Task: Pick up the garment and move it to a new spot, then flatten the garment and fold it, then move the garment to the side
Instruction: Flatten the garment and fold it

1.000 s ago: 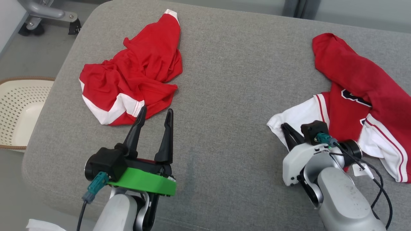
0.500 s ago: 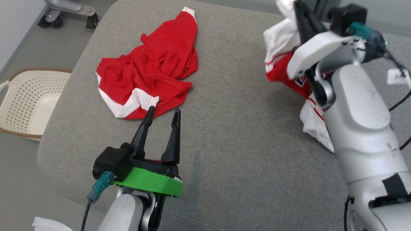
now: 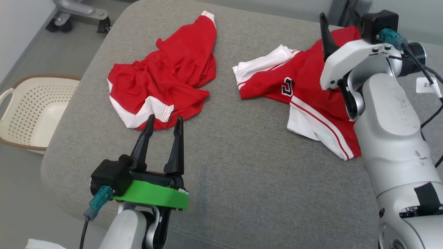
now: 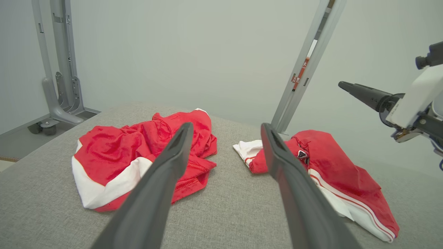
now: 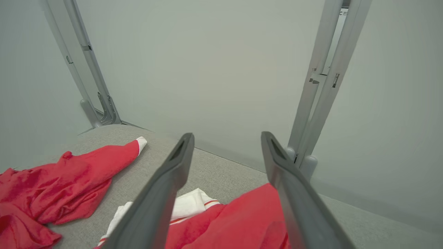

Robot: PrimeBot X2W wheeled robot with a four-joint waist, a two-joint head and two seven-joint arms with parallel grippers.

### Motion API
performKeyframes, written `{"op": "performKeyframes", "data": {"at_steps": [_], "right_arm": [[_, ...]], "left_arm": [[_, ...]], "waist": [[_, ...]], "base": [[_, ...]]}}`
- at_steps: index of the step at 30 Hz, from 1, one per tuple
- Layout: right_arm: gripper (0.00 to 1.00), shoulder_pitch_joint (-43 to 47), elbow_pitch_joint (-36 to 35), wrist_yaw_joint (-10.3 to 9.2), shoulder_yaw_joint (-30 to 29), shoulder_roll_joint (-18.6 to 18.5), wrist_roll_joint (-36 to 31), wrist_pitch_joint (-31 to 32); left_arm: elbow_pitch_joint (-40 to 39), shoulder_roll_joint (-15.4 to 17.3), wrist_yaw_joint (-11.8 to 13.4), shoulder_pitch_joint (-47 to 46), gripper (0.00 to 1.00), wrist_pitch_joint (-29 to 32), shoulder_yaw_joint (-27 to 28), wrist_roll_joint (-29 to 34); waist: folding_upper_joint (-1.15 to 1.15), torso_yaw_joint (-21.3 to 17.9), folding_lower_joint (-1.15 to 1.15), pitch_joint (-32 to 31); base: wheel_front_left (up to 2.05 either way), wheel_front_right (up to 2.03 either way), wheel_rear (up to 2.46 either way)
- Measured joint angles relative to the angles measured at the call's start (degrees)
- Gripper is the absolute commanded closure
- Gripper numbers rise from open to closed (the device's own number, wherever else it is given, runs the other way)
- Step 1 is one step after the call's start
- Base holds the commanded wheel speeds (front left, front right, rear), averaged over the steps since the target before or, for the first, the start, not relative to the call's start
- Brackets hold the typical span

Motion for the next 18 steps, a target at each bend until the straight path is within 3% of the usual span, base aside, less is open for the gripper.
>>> {"op": "performKeyframes", "data": {"at_steps": [8,18], "right_arm": [[0.00,8.84,-6.48,0.00,2.21,-0.63,2.38,-5.66],[0.00,30.10,-25.13,0.00,1.74,-2.00,10.31,-7.82]], "left_arm": [[-0.75,0.00,-0.20,-0.29,0.00,0.00,0.60,0.14],[0.08,-0.02,0.10,-0.69,0.00,-0.02,1.97,-0.80]], "waist": [[0.00,-5.77,0.00,-1.76],[0.00,-14.89,0.00,-3.55]], "base": [[0.00,0.00,0.00],[0.00,0.00,0.00]]}}
